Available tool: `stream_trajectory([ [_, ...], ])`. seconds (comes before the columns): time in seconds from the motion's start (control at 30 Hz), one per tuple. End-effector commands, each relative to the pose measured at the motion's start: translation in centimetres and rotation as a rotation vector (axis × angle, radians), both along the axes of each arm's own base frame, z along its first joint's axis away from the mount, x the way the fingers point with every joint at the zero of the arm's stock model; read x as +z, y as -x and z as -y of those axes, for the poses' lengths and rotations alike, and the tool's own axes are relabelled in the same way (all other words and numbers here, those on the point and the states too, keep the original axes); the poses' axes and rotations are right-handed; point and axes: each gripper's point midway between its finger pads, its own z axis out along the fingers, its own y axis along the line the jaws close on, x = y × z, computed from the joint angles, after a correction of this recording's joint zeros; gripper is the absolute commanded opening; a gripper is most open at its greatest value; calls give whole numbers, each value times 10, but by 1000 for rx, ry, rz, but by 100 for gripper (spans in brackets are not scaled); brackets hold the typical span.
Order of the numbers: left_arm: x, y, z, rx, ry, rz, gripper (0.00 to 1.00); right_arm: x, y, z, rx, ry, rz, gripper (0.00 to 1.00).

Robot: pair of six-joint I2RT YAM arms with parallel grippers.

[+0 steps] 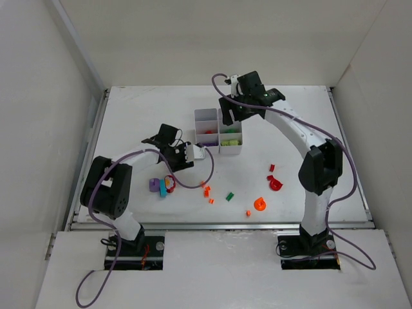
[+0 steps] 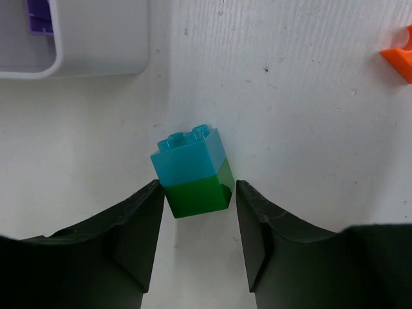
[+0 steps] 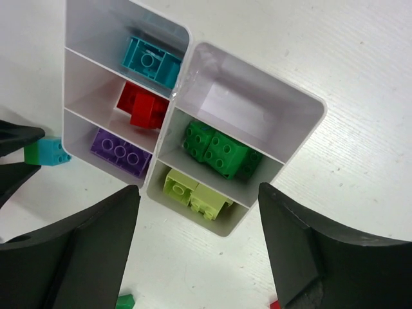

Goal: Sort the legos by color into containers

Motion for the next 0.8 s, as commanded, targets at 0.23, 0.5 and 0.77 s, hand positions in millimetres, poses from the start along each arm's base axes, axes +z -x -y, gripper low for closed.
stream_trajectory([
  [0.23,-6,-5,5,81,27,-47,44,28,-6,3,20,-13,94,80],
  [0.5,-8,-6,5,96,32,-57,0,28,-12,-5,54,-21,96,80],
  [0.77,41,-33,-12,185,130,-18,0,69,-9,1,168,-41,196,80],
])
